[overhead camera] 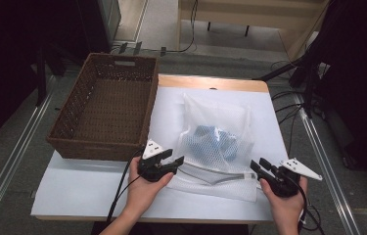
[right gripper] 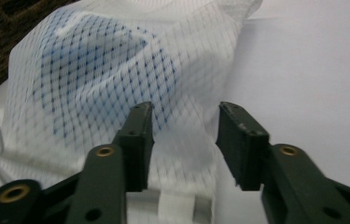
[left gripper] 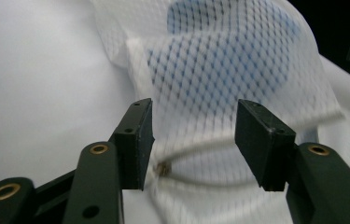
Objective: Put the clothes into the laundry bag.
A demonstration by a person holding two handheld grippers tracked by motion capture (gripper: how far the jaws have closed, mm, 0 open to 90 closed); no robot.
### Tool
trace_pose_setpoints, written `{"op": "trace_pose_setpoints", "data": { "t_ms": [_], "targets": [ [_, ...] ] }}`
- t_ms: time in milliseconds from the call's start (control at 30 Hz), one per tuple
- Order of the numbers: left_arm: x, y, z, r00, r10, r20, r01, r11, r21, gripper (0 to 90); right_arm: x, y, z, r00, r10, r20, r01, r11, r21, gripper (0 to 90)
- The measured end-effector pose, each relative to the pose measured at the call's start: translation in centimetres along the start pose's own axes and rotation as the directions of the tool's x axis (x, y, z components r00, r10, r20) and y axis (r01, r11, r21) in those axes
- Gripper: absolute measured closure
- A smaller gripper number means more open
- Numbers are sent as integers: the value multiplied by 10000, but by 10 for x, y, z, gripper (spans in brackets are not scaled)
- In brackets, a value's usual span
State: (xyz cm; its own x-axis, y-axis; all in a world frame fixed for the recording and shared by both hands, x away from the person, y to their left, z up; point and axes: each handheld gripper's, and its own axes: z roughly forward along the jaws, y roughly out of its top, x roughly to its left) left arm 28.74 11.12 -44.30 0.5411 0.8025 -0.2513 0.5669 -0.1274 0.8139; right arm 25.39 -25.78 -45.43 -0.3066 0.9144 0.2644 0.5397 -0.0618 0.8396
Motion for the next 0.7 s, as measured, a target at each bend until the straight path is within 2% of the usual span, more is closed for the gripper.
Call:
{"op": "trace_pose_setpoints", "data": {
  "t_ms": [67, 100, 133, 167, 233, 300, 367, 400, 433, 500, 533, 567, 633, 700],
  "targets": [
    [-1, 5, 13, 9986, -313, -437, 319, 9994, 134, 431, 0, 5, 11, 9998, 164, -68, -162, 9997, 181, 480],
    [0, 5, 20, 9966, -490, -669, 507, 9984, 240, 399, 1, 7, 19, 9991, 390, -140, -383, 9983, 449, 464],
    [0, 5, 24, 9951, -611, -771, 634, 9976, 279, 362, 2, 7, 25, 9986, 468, -247, -453, 9973, 581, 464],
    [2, 3, 30, 9939, -691, -857, 732, 9963, 453, 363, 3, 6, 29, 9987, 442, -266, -424, 9968, 675, 467],
    [3, -1, 37, 9932, -614, -991, 703, 9935, 890, 366, 5, 1, 37, 9991, 330, -280, -300, 9942, 1030, 504],
    [4, -7, 43, 9944, -305, -1010, 442, 9897, 1365, 423, 6, -6, 43, 9998, -21, -205, 52, 9886, 1505, 607],
    [2, -11, 42, 9936, 279, -1096, -109, 9882, 1527, 523, 6, -12, 48, 9993, -373, 4, 364, 9777, 2067, 743],
    [1, -12, 41, 9937, 448, -1029, -279, 9867, 1603, 628, 6, -14, 48, 9983, -575, 77, 547, 9774, 2043, 810],
    [0, -12, 39, 9944, 649, -834, -497, 9837, 1730, 693, 5, -14, 47, 9975, -687, 171, 638, 9771, 2030, 877],
    [0, -13, 37, 9941, 1015, -390, -919, 9761, 1971, 844, 3, -13, 45, 9960, -816, 367, 719, 9741, 2143, 900],
    [0, -14, 35, 9915, 1239, -387, -1139, 9735, 1982, 893, 1, -12, 43, 9941, -851, 675, 688, 9741, 2155, 900],
    [0, -14, 33, 9873, 1532, -425, -1414, 9685, 2052, 900, -2, -12, 41, 9911, -896, 986, 674, 9754, 2097, 900],
    [1, -16, 30, 9796, 1898, -661, -1730, 9638, 2031, 900, -9, -11, 37, 9843, -845, 1549, 532, 9792, 1957, 900],
    [5, -19, 27, 9774, 1941, -832, -1754, 9655, 1922, 900, -19, -12, 33, 9810, -691, 1812, 358, 9828, 1812, 900]
  ]
}}
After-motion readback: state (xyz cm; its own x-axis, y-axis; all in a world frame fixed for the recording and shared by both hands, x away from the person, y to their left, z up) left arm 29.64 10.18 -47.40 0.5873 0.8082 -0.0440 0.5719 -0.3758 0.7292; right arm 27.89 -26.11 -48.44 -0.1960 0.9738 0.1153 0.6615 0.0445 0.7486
